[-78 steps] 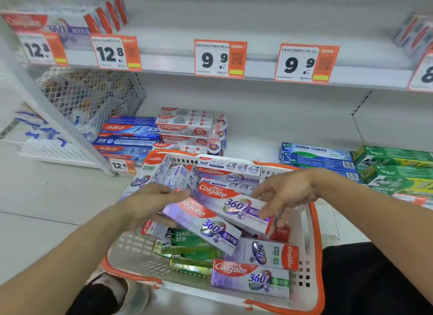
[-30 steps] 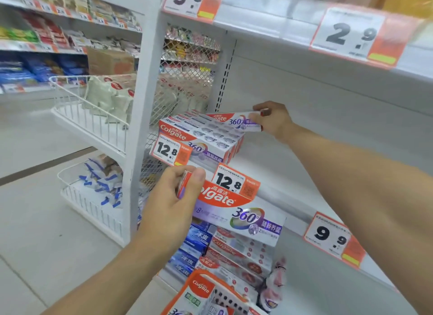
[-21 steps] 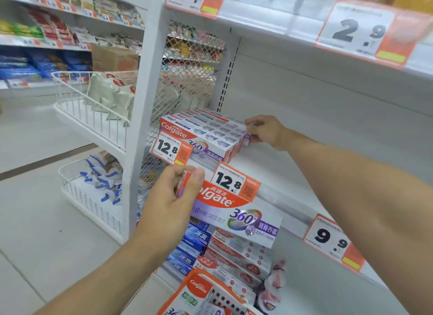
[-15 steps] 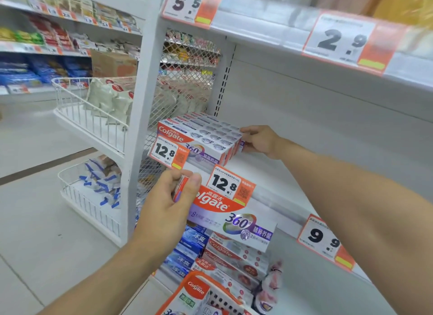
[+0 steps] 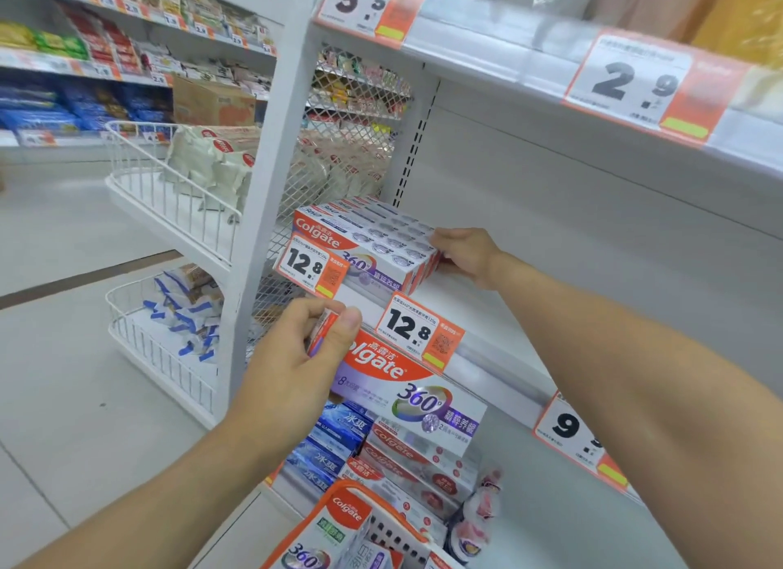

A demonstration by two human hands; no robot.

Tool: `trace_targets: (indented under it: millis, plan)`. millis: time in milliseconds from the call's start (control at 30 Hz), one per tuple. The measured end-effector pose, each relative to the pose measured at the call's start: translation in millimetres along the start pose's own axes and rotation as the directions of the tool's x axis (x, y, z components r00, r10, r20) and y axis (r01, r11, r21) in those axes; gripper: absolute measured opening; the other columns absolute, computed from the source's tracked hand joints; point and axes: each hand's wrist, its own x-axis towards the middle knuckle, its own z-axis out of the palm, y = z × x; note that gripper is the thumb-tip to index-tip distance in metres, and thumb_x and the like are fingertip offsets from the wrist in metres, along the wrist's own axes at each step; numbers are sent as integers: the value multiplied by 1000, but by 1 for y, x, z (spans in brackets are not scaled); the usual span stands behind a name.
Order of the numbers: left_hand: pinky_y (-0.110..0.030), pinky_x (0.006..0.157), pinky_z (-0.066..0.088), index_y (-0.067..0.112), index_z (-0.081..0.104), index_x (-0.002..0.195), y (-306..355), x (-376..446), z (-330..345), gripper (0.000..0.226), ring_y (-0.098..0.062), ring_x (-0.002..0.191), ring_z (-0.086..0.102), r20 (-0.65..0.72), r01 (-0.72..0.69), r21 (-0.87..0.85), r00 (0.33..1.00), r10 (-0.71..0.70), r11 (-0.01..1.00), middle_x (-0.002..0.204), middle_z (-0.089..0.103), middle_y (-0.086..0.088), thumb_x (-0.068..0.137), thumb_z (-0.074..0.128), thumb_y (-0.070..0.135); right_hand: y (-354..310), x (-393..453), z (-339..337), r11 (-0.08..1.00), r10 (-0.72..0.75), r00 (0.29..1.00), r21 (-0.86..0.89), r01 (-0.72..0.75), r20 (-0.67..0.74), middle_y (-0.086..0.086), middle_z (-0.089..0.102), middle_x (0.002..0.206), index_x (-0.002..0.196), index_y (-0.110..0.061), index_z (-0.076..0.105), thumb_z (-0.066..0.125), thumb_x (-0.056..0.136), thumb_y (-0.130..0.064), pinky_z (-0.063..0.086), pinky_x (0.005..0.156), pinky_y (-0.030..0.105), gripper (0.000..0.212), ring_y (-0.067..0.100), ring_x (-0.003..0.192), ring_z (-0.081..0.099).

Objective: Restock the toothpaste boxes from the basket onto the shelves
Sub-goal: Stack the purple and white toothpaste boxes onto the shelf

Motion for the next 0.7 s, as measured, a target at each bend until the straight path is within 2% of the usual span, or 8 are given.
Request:
trace_targets:
  millis: [67, 133, 233, 300, 367, 433, 533, 700]
  plan:
    - [-16, 57, 55, 29, 58, 103, 0, 1, 0, 19, -4, 81, 73, 0, -5, -8, 1000, 5, 1000, 90, 74, 16, 91, 56, 44, -1, -4, -1, 999, -5, 1000, -44, 5, 15, 6, 65, 128, 137, -11, 60, 70, 94, -26, 57, 95, 38, 46, 22, 106, 67]
    - [-17, 59, 55, 29, 59, 103, 0, 2, -1, 22, -4, 82, 73, -7, -25, 3, 1000, 25, 1000, 91, 75, 16, 90, 56, 47, -6, -14, -2, 961, -120, 992, -254, 109, -29, -1, 57, 131, 143, -17, 54, 64, 97, -34, 52, 102, 40, 50, 20, 112, 59]
    - [-17, 59, 55, 30, 60, 104, 1, 3, -2, 26, -5, 82, 72, -28, -50, 5, 998, 50, 999, 92, 75, 14, 89, 54, 50, -22, -55, -4, 848, -406, 914, -379, 370, -14, -4, 65, 117, 118, -23, 67, 63, 97, -35, 52, 99, 44, 25, 14, 99, 63]
    - [-17, 59, 56, 32, 59, 103, 1, 3, -2, 26, -7, 82, 72, -43, -67, -3, 997, 67, 998, 93, 75, 13, 88, 53, 52, -31, -99, -10, 829, -385, 881, -317, 461, 274, 3, 74, 100, 106, -17, 70, 66, 96, -29, 56, 88, 45, 16, 14, 87, 69]
    - [-16, 61, 56, 35, 59, 101, 2, 3, -2, 23, -6, 83, 72, -55, -80, 10, 995, 80, 997, 94, 74, 14, 89, 52, 54, -35, -146, -26, 853, -184, 787, -302, 426, 589, 10, 73, 110, 121, -15, 66, 72, 89, -27, 56, 89, 42, 35, 22, 99, 70]
    - [-15, 62, 54, 34, 59, 101, 7, 3, -1, 21, -5, 84, 72, -66, -100, -5, 993, 99, 995, 94, 74, 14, 91, 52, 51, -34, -185, -47, 854, -61, 707, -330, 402, 704, 7, 70, 121, 131, -21, 61, 83, 79, -15, 56, 94, 40, 57, 24, 112, 67]
    - [-11, 59, 51, 31, 62, 99, 15, 4, 0, 19, -2, 81, 70, -115, -166, 20, 979, 168, 986, 91, 73, 15, 92, 53, 46, -27, -208, -61, 854, -95, 730, -321, 409, 677, 2, 70, 121, 132, -24, 60, 87, 72, -3, 58, 90, 48, 70, 25, 110, 68]
    - [-4, 60, 46, 21, 62, 111, 28, 29, 5, 31, 3, 82, 68, -147, -195, 61, 968, 202, 979, 93, 71, 13, 97, 49, 46, -22, -203, -58, 882, -281, 796, -182, 434, 536, 2, 75, 114, 121, -17, 67, 81, 78, -11, 56, 89, 41, 46, 24, 108, 70]
